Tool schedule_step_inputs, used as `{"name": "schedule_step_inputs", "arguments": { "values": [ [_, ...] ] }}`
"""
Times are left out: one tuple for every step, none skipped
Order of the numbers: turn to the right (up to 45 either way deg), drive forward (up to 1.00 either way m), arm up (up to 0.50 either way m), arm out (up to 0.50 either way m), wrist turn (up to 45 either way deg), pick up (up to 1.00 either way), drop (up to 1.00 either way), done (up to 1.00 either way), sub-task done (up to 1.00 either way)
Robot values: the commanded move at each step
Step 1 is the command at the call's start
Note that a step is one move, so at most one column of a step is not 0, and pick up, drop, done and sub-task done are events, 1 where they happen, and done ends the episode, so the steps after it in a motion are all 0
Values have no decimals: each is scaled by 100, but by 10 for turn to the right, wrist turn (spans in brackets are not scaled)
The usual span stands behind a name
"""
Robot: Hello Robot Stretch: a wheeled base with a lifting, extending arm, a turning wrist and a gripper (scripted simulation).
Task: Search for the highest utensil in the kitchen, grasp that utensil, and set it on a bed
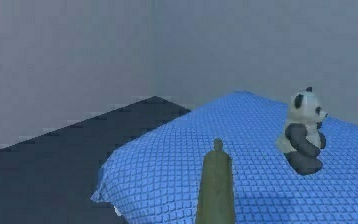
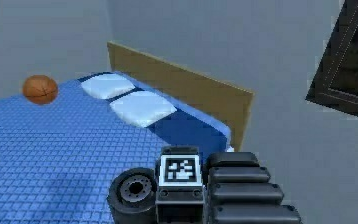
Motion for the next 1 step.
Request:
{"name": "schedule_step_inputs", "arguments": {
  "values": [
    [0,20,0,0,0,0,0,0,0]
  ]
}}
